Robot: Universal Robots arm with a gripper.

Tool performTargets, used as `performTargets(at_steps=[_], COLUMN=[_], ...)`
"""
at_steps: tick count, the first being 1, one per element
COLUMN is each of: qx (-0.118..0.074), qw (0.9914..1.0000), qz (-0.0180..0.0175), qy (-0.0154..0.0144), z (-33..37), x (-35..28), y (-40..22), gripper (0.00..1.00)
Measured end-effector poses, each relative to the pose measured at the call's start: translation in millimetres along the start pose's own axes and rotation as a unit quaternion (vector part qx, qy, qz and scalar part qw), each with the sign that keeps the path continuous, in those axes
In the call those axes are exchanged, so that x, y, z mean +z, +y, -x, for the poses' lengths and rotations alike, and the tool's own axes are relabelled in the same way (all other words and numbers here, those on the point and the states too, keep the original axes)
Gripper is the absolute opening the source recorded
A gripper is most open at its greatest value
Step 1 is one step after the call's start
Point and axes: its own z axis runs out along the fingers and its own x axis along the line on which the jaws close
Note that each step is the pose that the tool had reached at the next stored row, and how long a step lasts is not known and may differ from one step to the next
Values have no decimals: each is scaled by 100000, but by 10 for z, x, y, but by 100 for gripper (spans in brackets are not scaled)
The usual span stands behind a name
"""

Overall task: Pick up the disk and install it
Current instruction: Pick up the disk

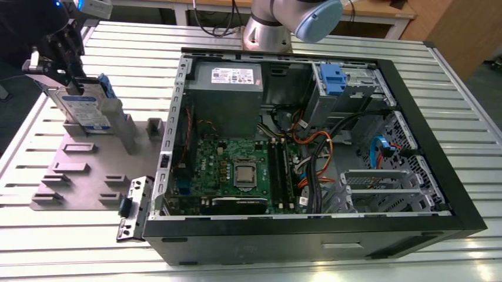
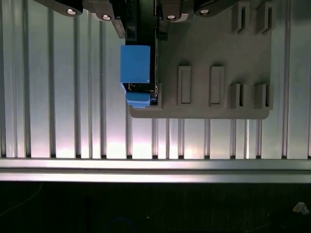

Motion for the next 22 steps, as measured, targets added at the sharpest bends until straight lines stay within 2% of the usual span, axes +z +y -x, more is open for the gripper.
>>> performTargets(at_steps=[4,11,22], qx=[-610,-615,-628], qw=[99998,99998,99998], qz=[20,11,12], qy=[15,14,15], z=[-2,-4,-3], x=[2,5,-26], y=[0,0,0], gripper=[35,35,35])
